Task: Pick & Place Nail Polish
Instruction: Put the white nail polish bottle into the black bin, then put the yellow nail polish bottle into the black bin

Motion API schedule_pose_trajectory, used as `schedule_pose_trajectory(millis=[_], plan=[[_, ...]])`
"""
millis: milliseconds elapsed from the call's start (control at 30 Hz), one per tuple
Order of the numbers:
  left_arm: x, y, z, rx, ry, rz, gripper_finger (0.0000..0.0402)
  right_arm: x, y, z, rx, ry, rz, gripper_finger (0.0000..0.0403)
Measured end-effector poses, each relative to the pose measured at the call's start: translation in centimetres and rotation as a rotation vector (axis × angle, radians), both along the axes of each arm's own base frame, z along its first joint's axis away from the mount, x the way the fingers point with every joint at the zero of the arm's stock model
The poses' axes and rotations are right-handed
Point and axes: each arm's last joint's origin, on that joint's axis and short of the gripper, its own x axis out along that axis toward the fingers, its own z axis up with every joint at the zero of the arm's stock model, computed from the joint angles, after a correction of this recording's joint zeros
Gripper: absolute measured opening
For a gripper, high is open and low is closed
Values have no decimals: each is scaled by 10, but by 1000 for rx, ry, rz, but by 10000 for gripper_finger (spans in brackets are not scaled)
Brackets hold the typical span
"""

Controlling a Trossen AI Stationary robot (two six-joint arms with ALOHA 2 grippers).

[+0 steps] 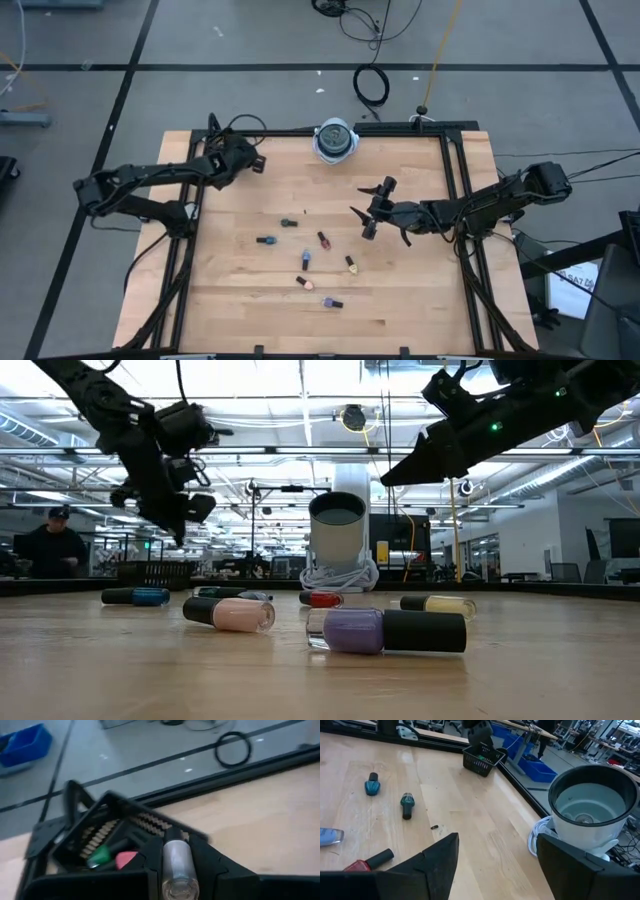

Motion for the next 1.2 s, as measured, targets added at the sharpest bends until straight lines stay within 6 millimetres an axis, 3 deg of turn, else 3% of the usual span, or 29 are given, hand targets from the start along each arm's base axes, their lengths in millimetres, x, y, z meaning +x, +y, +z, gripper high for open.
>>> schedule_pose_trajectory(millis=[433, 900, 1200], plan=[[-37, 13, -30, -44, 46, 216, 60, 0, 0, 0, 6, -3, -2, 251], [-41, 16, -31, -38, 50, 243, 258, 0, 0, 0, 6, -3, -2, 251], [-39, 16, -31, -50, 21, 227, 319, 0, 0, 0, 35, -18, -3, 251]])
